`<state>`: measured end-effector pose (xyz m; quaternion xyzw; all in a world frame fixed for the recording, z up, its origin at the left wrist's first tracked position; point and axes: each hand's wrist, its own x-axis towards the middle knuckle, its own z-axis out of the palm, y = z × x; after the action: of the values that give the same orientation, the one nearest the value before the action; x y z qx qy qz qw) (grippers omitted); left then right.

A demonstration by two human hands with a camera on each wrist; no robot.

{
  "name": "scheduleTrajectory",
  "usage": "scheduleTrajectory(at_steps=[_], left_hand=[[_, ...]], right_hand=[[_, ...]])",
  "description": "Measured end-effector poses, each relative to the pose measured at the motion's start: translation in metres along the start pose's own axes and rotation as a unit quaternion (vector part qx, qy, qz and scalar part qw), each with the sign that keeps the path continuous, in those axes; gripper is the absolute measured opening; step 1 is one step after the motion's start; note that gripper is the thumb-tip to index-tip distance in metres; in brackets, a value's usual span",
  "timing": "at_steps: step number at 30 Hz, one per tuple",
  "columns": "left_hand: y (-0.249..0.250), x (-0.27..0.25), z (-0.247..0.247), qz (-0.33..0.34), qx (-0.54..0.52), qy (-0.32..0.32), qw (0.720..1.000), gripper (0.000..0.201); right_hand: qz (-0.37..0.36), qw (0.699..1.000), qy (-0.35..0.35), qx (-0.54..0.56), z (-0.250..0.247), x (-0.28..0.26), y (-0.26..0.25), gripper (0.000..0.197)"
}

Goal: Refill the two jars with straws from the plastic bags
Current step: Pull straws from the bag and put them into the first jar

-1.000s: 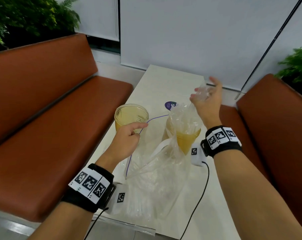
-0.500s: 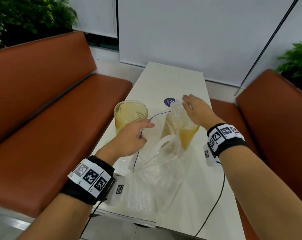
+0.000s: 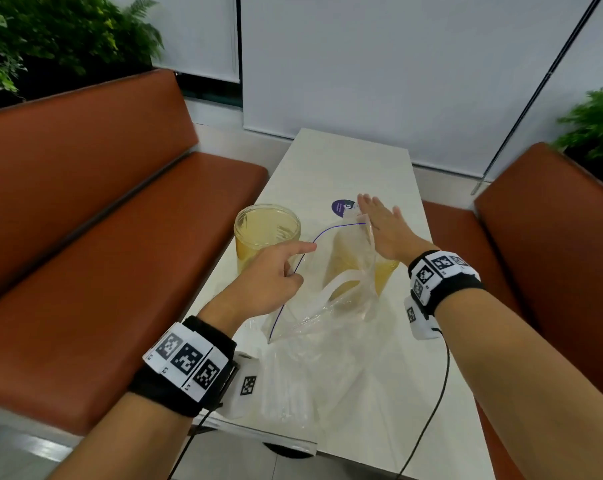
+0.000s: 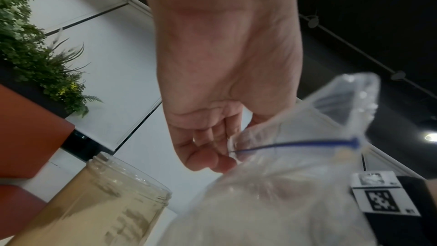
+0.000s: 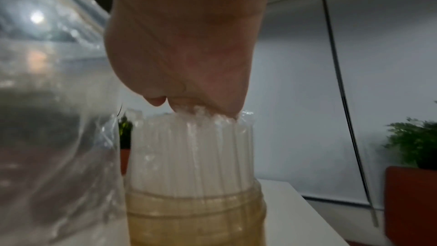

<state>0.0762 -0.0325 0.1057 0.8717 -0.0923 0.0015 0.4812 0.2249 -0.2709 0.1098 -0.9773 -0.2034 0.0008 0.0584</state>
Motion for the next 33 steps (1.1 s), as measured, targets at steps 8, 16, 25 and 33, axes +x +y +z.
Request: scheduleTrajectory(at_steps=[8, 16, 25, 33], left_hand=[[0.002, -0.004, 0.006, 0.006, -0.019, -0.006, 1.000, 0.065], [0.008, -0.003, 0.010, 0.068, -0.071, -0.022, 0.995, 0.068], [0.010, -0.011, 0.019, 0.070, -0.192, -0.054, 0.977, 0.067], [0.009, -0.015, 0.007, 0.034, -0.269, 0.049, 0.961, 0.041]], right_hand=[[-0.070, 0.946, 0.153, 0.278, -0.075, -0.046, -0.078, 0.030], [-0.052, 0.946, -0.319, 0.001, -0.018, -0.071, -0.123, 0.060], [-0.091, 0.869, -0.413, 0.258, 0.019, -0.092, -0.119, 0.028], [-0.066, 0.805, -0.366, 0.463, 0.004, -0.095, -0.090, 0.017]])
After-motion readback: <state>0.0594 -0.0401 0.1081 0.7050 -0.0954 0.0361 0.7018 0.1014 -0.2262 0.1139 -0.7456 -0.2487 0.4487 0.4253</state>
